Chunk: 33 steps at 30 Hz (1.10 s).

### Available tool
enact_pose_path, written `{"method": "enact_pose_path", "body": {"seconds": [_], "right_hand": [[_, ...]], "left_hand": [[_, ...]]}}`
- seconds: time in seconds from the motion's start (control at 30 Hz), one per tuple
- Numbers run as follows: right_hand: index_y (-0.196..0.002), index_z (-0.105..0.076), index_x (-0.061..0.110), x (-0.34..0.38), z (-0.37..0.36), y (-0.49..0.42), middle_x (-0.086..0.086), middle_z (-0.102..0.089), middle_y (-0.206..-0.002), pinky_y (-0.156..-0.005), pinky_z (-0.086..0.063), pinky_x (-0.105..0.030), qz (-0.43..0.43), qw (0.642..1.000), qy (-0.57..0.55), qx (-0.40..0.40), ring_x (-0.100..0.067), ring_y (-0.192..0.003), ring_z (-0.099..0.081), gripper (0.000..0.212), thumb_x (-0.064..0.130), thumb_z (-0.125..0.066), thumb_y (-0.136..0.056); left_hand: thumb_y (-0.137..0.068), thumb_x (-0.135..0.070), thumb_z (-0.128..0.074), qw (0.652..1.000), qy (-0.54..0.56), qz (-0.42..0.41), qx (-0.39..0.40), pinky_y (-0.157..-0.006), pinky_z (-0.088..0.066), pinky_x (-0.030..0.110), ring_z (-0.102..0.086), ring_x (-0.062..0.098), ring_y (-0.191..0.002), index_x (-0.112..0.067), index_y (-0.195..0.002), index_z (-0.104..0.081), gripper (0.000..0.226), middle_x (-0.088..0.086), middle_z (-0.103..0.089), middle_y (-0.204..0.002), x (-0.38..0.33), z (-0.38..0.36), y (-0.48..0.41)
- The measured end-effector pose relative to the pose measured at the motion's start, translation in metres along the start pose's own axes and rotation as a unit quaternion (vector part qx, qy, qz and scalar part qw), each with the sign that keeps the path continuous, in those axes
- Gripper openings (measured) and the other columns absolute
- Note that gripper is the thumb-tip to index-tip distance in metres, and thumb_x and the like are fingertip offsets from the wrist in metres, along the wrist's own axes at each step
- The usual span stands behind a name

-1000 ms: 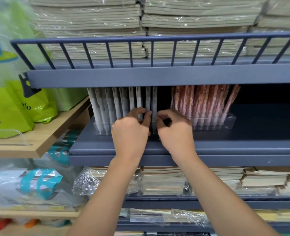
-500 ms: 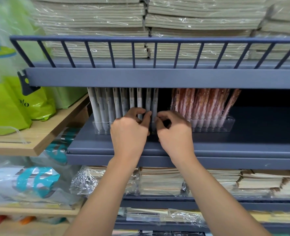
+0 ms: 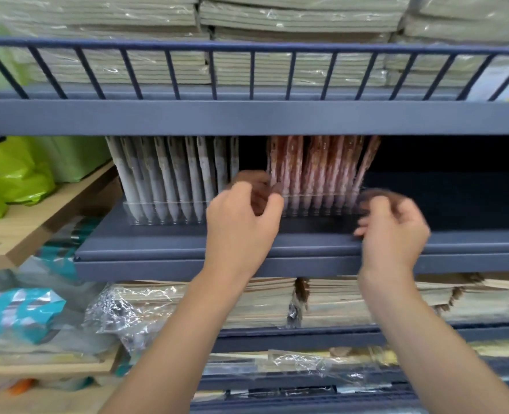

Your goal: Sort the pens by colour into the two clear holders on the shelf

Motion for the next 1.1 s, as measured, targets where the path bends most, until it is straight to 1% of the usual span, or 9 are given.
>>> {"method": "enact_pose_path", "body": {"seconds": [0.1, 0.23, 0.37, 0.47, 0.53, 0.6, 0.7, 0.93, 1.1], "right_hand": [[-0.086, -0.068, 0.026, 0.0, 0.012, -0.039, 0.012, -0.068, -0.081, -0.075, -0.048, -0.021, 0.009, 1.0, 0.008, -0.007, -0.001, -0.074, -0.062, 0.017, 0.013, -0.058, -0.081], [-0.101, -0.068, 0.018, -0.012, 0.001, -0.067, 0.007, -0.068, -0.089, -0.073, -0.046, -0.01, 0.022, 0.994, 0.02, 0.106, 0.004, -0.076, -0.062, 0.017, 0.011, -0.069, -0.086], [-0.104, -0.07, 0.018, -0.019, -0.009, -0.077, 0.004, -0.069, -0.093, -0.074, -0.046, -0.008, 0.056, 0.975, 0.087, 0.197, 0.002, -0.077, -0.061, 0.017, 0.012, -0.068, -0.088], [-0.106, -0.071, 0.016, -0.023, -0.01, -0.081, 0.005, -0.069, -0.09, -0.069, -0.043, -0.004, 0.075, 0.966, 0.125, 0.213, -0.002, -0.078, -0.061, 0.018, 0.014, -0.066, -0.089], [-0.106, -0.071, 0.016, -0.024, -0.011, -0.083, 0.006, -0.068, -0.088, -0.071, -0.044, -0.008, 0.082, 0.963, 0.154, 0.207, -0.007, -0.082, -0.062, 0.017, 0.016, -0.066, -0.09], [-0.105, -0.072, 0.017, -0.025, -0.012, -0.083, 0.005, -0.068, -0.089, -0.077, -0.045, -0.017, 0.08, 0.961, 0.178, 0.198, -0.011, -0.085, -0.063, 0.017, 0.019, -0.066, -0.089], [-0.101, -0.071, 0.017, -0.025, -0.01, -0.082, -0.002, -0.071, -0.095, -0.078, -0.047, -0.022, 0.073, 0.963, 0.178, 0.191, -0.013, -0.085, -0.064, 0.012, 0.019, -0.068, -0.089], [-0.097, -0.069, 0.021, -0.024, -0.007, -0.079, -0.004, -0.069, -0.101, -0.057, -0.039, 0.0, 0.068, 0.964, 0.188, 0.177, -0.005, -0.073, -0.059, 0.008, 0.018, -0.066, -0.091], [-0.101, -0.073, 0.014, -0.021, -0.005, -0.073, -0.007, -0.07, -0.102, -0.073, -0.043, -0.015, 0.08, 0.963, 0.184, 0.178, -0.014, -0.087, -0.063, 0.013, 0.018, -0.067, -0.09]], "left_hand": [[-0.09, -0.017, -0.06, 1.0, -0.01, 0.017, 0.013, -0.089, -0.052, 0.045, -0.062, 0.03, -0.096, -0.007, -0.113, -0.064, 0.026, 0.009, -0.065, -0.103, -0.002, -0.026, 0.005], [-0.097, -0.011, -0.056, 0.998, -0.045, 0.022, -0.025, -0.1, -0.042, 0.03, -0.056, 0.029, -0.116, -0.005, -0.132, -0.057, 0.036, 0.014, -0.057, -0.131, 0.0, -0.048, 0.001], [-0.101, -0.012, -0.049, 0.996, -0.033, 0.081, -0.03, -0.09, -0.05, 0.042, -0.063, 0.034, -0.104, -0.003, -0.121, -0.065, 0.027, 0.018, -0.065, -0.118, 0.012, -0.056, -0.01], [-0.099, -0.007, -0.049, 0.995, -0.049, 0.083, -0.04, -0.084, -0.05, 0.045, -0.063, 0.035, -0.095, 0.001, -0.106, -0.068, 0.022, 0.02, -0.069, -0.103, 0.015, -0.055, -0.011], [-0.098, -0.005, -0.049, 0.993, -0.071, 0.079, -0.045, -0.078, -0.05, 0.042, -0.063, 0.035, -0.089, 0.003, -0.098, -0.067, 0.02, 0.02, -0.067, -0.096, 0.014, -0.055, -0.011], [-0.099, -0.006, -0.05, 0.992, -0.081, 0.082, -0.05, -0.074, -0.048, 0.034, -0.063, 0.033, -0.088, 0.003, -0.099, -0.068, 0.02, 0.019, -0.067, -0.097, 0.011, -0.055, -0.009], [-0.099, -0.006, -0.05, 0.991, -0.076, 0.087, -0.064, -0.077, -0.049, 0.037, -0.064, 0.032, -0.089, 0.001, -0.105, -0.07, 0.021, 0.02, -0.069, -0.1, 0.01, -0.054, -0.007], [-0.102, -0.015, -0.052, 0.988, -0.078, 0.112, -0.068, -0.074, -0.055, 0.046, -0.066, 0.036, -0.082, -0.001, -0.111, -0.07, 0.025, 0.019, -0.07, -0.095, 0.012, -0.053, -0.005], [-0.102, -0.016, -0.054, 0.988, -0.068, 0.115, -0.078, -0.077, -0.056, 0.047, -0.067, 0.037, -0.085, 0.0, -0.11, -0.071, 0.025, 0.021, -0.071, -0.097, 0.013, -0.053, -0.005]]}}
Point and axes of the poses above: each hand's wrist, its own y-axis away from the middle knuckle, its own z-axis out of the back of the hand, x = y × z, the point moved 2 cm from there along -y, towards the middle knuckle
